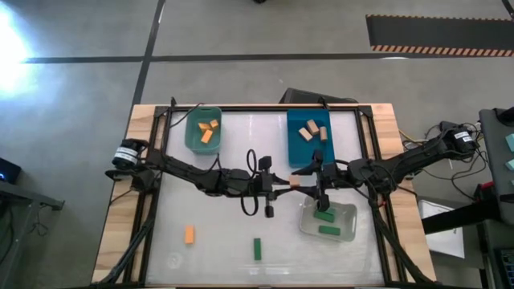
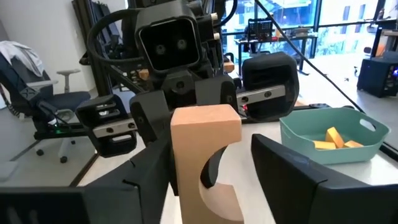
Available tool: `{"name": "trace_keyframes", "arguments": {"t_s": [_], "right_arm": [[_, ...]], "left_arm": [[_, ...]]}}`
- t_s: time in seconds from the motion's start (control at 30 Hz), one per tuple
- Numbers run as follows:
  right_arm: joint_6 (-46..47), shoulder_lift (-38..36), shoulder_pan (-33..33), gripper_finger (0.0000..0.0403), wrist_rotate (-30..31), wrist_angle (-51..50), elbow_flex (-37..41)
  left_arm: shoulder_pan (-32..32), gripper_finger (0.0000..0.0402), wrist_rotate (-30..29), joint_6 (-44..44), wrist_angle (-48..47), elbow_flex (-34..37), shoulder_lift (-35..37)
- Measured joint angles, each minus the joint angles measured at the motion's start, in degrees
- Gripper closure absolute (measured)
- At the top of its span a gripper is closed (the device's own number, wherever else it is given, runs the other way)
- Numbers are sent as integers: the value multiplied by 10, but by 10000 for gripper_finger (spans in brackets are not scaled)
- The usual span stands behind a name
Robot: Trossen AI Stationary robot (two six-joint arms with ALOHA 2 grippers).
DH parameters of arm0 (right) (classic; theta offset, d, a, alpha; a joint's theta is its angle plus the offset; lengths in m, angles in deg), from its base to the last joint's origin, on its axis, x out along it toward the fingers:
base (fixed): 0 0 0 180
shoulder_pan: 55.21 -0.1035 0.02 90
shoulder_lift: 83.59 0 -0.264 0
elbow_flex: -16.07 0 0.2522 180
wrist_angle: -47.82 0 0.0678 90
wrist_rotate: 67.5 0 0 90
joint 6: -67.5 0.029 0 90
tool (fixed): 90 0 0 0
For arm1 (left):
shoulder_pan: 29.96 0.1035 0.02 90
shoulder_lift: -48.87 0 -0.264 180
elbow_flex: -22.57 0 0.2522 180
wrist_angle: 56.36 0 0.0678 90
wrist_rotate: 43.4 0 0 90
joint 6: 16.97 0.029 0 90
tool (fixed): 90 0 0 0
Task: Sort & place blocks by color
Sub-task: Put the brown wooden block into the dark blue bin
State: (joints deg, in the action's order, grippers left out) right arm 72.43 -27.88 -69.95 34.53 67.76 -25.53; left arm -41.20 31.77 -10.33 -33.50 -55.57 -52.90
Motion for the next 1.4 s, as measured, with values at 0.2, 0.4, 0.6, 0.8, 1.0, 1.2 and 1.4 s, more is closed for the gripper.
{"name": "trace_keyframes", "arguments": {"t_s": [0.2,0.4,0.6,0.8,1.0,1.2,1.4], "right_arm": [[2,0,0,256,0,-4,0],[7,0,0,342,-10,-5,0],[4,0,0,362,-20,-8,0],[10,0,1,352,-16,-8,0],[17,0,2,354,-12,-25,-11],[35,-1,2,355,78,-228,-88],[81,-1,23,355,155,-477,-191]], "left_arm": [[0,366,-1,-1,-1,2,0],[0,366,-4,-1,0,3,1],[0,334,-1,-3,0,8,2],[-1,255,-1,-3,-11,10,4],[-1,203,-26,-3,-133,10,38],[-1,196,-62,-15,-244,22,93],[-2,195,-84,-48,-276,74,154]]}}
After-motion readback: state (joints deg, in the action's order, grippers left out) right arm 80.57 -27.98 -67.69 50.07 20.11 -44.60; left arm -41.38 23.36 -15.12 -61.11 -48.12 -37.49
